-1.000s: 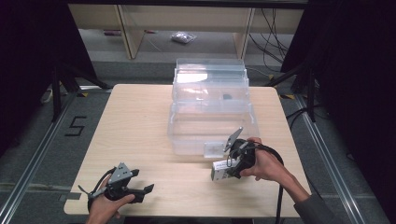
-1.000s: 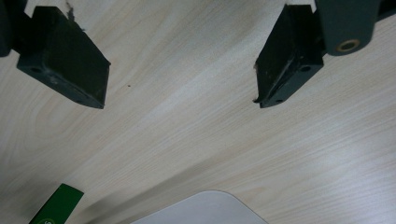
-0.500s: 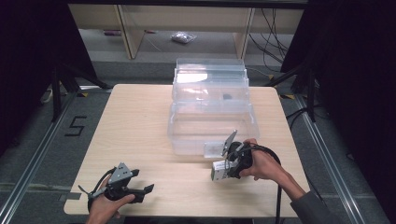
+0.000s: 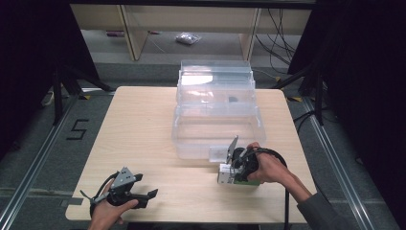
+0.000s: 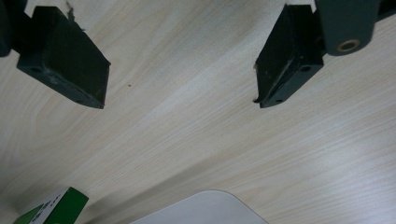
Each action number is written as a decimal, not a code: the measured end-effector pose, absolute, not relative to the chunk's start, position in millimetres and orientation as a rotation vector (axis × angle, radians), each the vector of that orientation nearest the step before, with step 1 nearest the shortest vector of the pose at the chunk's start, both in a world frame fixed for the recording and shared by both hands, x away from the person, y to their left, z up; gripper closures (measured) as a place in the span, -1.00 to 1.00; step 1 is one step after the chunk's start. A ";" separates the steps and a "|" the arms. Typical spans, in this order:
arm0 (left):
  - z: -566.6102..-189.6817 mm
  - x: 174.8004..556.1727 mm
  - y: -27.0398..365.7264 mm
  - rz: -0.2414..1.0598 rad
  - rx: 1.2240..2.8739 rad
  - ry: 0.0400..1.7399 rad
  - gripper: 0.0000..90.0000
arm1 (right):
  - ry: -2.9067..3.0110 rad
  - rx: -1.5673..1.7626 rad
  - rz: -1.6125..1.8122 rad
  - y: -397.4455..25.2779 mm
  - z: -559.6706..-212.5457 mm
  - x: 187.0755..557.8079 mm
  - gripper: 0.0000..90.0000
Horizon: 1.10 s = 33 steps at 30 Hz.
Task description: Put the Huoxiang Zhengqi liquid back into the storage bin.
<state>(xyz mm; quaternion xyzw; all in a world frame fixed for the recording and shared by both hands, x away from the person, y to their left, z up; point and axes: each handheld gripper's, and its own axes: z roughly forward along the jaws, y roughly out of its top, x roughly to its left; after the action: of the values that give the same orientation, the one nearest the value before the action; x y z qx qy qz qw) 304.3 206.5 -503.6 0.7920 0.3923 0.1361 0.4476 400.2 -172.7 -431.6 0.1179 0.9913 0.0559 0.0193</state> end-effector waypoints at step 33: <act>-503.4 305.5 210.0 0.342 2.009 0.955 -0.63 | 3.094 0.174 0.283 -161.2 -366.2 404.5 0.44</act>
<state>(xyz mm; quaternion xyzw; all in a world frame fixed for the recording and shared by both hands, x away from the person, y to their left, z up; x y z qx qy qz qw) 305.5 210.0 -503.4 0.8054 0.3828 0.1372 0.4312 404.5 -161.2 -366.2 0.0559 0.9942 0.0908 0.0148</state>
